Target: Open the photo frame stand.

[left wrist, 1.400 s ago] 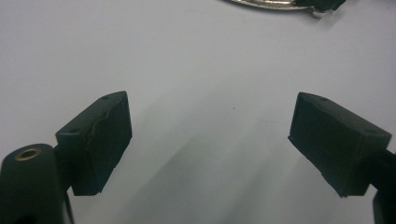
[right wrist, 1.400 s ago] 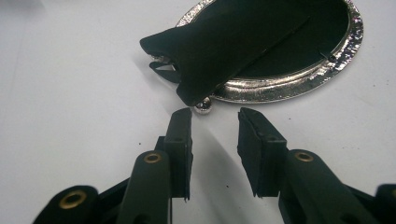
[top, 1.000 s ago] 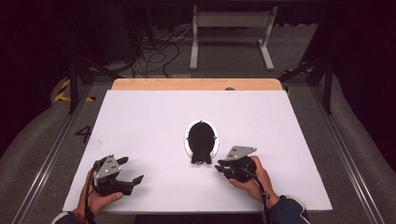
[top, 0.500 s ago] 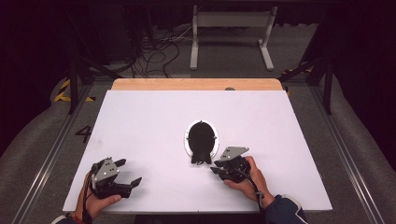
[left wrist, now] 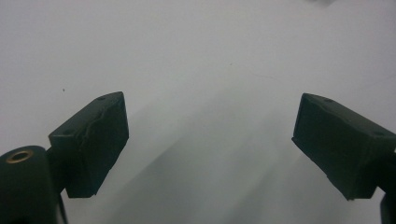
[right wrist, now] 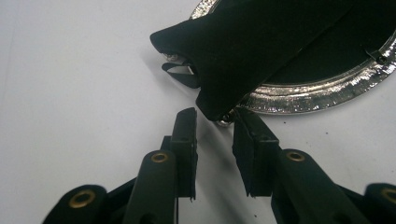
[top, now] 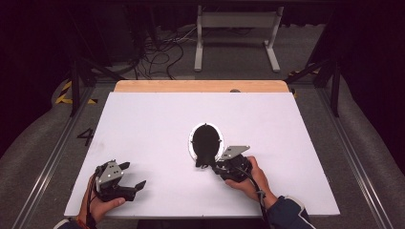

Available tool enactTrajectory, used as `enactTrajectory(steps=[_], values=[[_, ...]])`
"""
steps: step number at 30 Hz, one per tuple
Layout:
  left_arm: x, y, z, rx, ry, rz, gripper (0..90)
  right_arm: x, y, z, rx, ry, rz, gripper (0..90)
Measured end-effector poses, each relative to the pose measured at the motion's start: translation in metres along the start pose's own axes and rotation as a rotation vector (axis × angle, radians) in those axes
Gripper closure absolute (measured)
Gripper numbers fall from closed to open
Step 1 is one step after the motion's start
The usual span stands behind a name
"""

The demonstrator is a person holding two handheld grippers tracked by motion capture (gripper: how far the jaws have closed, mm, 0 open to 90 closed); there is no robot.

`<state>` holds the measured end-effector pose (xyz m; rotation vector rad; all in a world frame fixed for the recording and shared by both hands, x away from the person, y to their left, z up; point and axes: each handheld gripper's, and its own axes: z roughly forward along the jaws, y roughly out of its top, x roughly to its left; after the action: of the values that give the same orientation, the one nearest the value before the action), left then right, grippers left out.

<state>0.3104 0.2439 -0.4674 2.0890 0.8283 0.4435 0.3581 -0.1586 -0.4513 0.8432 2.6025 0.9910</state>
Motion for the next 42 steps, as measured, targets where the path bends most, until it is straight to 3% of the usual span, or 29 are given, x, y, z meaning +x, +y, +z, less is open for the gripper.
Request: enactTrajectory(steps=[2, 5, 11, 15, 20, 22, 25, 29, 31, 36, 39, 42], values=[[0.000, 0.000, 0.000, -0.008, -0.005, -0.017, 10.8, 0.000, 0.001, 0.001, 0.000, -0.006, -0.005, 70.6], [-0.002, 0.002, -0.001, -0.008, 0.000, -0.003, 10.9, 0.001, 0.000, 0.001, -0.007, -0.013, -0.008, 70.8], [-0.008, 0.008, 0.003, -0.021, -0.030, -0.009, 11.2, 0.001, -0.002, 0.001, -0.038, -0.016, -0.010, 70.9], [-0.009, 0.008, 0.004, -0.003, -0.037, 0.008, 11.4, 0.000, -0.002, 0.000, -0.073, -0.007, -0.003, 70.5], [-0.008, 0.007, 0.002, -0.014, -0.031, -0.004, 11.8, -0.006, -0.001, -0.001, -0.114, 0.048, 0.051, 67.1], [-0.007, 0.008, 0.003, -0.006, -0.011, -0.019, 13.3, -0.009, 0.000, 0.000, -0.124, 0.073, 0.075, 64.9], [-0.007, 0.020, 0.013, -0.002, 0.005, -0.015, 14.3, -0.018, 0.001, 0.003, -0.143, 0.172, 0.157, 59.4], [-0.009, 0.032, 0.031, 0.027, -0.003, 0.005, 15.5, -0.028, -0.001, 0.008, -0.135, 0.241, 0.222, 53.9], [-0.011, 0.037, 0.040, 0.047, -0.008, 0.012, 16.0, -0.032, -0.001, 0.009, -0.133, 0.293, 0.253, 47.1], [-0.014, 0.046, 0.054, 0.062, -0.023, 0.041, 16.0, -0.035, 0.000, 0.011, -0.141, 0.329, 0.268, 44.5], [-0.017, 0.052, 0.062, 0.069, -0.031, 0.054, 15.8, -0.033, 0.003, 0.008, -0.152, 0.314, 0.269, 42.4], [-0.019, 0.055, 0.067, 0.073, -0.037, 0.058, 15.3, -0.035, 0.005, 0.006, -0.179, 0.311, 0.299, 42.3]])
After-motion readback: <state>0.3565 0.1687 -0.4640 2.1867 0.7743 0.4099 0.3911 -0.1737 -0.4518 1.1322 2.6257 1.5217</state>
